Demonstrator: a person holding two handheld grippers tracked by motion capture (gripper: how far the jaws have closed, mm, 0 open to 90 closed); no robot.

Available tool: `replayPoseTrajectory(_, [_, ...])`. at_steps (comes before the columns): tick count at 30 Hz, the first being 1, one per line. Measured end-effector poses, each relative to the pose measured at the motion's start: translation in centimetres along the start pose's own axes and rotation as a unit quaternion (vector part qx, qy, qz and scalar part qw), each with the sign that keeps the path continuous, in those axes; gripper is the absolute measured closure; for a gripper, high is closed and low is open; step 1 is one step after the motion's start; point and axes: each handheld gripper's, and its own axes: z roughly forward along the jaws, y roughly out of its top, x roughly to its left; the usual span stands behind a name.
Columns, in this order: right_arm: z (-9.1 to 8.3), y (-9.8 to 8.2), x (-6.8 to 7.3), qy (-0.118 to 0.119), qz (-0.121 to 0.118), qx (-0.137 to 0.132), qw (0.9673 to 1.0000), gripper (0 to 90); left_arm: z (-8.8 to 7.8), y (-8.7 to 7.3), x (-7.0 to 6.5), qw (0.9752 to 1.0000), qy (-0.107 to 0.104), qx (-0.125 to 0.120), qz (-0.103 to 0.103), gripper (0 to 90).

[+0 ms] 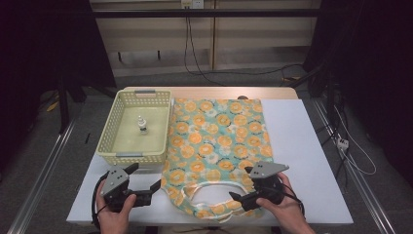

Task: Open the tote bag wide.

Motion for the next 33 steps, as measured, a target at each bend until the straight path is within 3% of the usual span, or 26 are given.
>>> replayPoseTrajectory(2, [0.4,0.2,0.8,0.000,-0.018,0.008,0.9998,10.4,0.1,0.0,0.0,1.0000,0.000,0.001,-0.001,5.0])
replayPoseTrajectory(4, [0.8,0.4,1.3,0.026,-0.026,0.016,0.9992,11.4,0.2,0.0,-0.1,1.0000,-0.002,0.004,0.001,5.0])
replayPoseTrajectory(5, [0.8,0.4,1.3,0.026,-0.026,0.016,0.9992,11.4,0.2,0.0,-0.1,1.0000,-0.002,0.004,0.001,5.0])
replayPoseTrajectory(6, [1.3,0.6,1.8,0.047,-0.034,0.027,0.9980,13.7,0.3,0.1,-0.1,1.0000,-0.002,0.005,0.002,5.0])
replayPoseTrajectory(11, [1.8,1.0,2.6,0.070,-0.045,0.044,0.9955,17.8,0.3,0.0,0.0,1.0000,-0.002,0.006,0.002,5.0])
replayPoseTrajectory(17, [2.0,1.0,3.9,0.107,-0.066,0.058,0.9904,25.8,0.3,0.0,-0.1,1.0000,-0.003,0.006,0.002,5.0])
replayPoseTrajectory(20, [2.0,0.9,4.3,0.124,-0.067,0.052,0.9887,32.7,0.3,0.0,0.0,1.0000,-0.004,0.007,0.002,5.0])
replayPoseTrajectory(26, [2.4,0.4,4.8,0.134,-0.078,0.067,0.9857,40.6,0.4,0.0,-0.1,1.0000,-0.005,0.007,0.001,5.0])
replayPoseTrajectory(33, [3.2,-0.3,4.8,0.147,-0.094,0.098,0.9799,50.4,0.4,0.0,-0.1,1.0000,-0.006,0.006,0.000,5.0])
